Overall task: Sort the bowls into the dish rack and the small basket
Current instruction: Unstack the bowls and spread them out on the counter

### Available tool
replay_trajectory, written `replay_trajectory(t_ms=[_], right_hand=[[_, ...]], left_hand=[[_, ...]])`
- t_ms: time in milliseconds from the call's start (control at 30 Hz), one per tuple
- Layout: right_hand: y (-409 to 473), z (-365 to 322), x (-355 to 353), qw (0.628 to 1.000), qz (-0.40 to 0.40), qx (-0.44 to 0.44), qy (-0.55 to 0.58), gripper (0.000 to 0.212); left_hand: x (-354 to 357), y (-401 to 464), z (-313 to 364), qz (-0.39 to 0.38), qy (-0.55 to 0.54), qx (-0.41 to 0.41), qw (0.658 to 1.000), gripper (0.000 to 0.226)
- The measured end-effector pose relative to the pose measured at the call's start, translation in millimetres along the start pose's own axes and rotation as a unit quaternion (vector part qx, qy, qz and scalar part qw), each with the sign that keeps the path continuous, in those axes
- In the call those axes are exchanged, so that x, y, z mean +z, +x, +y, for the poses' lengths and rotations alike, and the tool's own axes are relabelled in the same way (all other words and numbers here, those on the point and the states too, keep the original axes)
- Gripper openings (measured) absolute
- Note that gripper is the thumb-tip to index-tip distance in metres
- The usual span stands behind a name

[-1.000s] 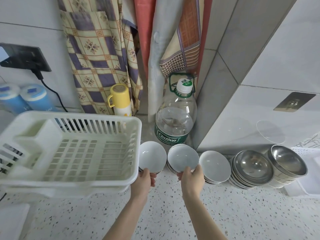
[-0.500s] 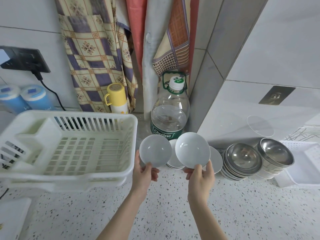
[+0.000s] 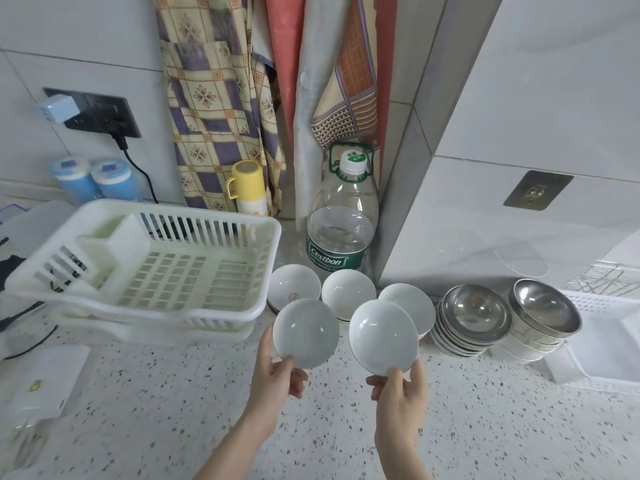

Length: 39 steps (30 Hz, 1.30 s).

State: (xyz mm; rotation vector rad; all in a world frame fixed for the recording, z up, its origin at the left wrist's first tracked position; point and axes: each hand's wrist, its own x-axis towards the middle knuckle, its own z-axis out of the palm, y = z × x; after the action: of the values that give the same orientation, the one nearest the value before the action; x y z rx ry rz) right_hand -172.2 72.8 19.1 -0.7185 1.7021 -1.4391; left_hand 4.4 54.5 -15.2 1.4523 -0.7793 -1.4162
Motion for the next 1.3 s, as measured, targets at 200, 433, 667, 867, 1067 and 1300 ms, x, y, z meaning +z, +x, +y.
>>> replay_trajectory(t_ms=[200,433,667,867,1067,1300], right_hand=[[-7,31,-12,0.996,-0.038,0.048,-0.067,0.037],[6,44,-4,0.986,-0.081,0.092,-0.11,0.043],[19,52,5,0.982,-0.114,0.123,-0.087,0.046],[24,55,12,0.98,-0.122,0.128,-0.092,0.049],[20,54,17,0.981,-0.113,0.129,-0.095,0.05],[15,53,17,0.975,-0.116,0.153,-0.11,0.05]], left_hand=[[-11,-19,-28,0.068,0.018,-0.049,0.996,0.065],[-19,-9,-33,0.096,0.011,-0.07,0.993,0.067],[-18,6,-31,0.099,0.008,-0.076,0.992,0.07],[-19,9,-32,0.108,0.006,-0.075,0.991,0.07],[-20,10,-35,0.114,0.027,-0.071,0.991,0.066],[-20,11,-31,0.102,0.035,-0.081,0.991,0.063]])
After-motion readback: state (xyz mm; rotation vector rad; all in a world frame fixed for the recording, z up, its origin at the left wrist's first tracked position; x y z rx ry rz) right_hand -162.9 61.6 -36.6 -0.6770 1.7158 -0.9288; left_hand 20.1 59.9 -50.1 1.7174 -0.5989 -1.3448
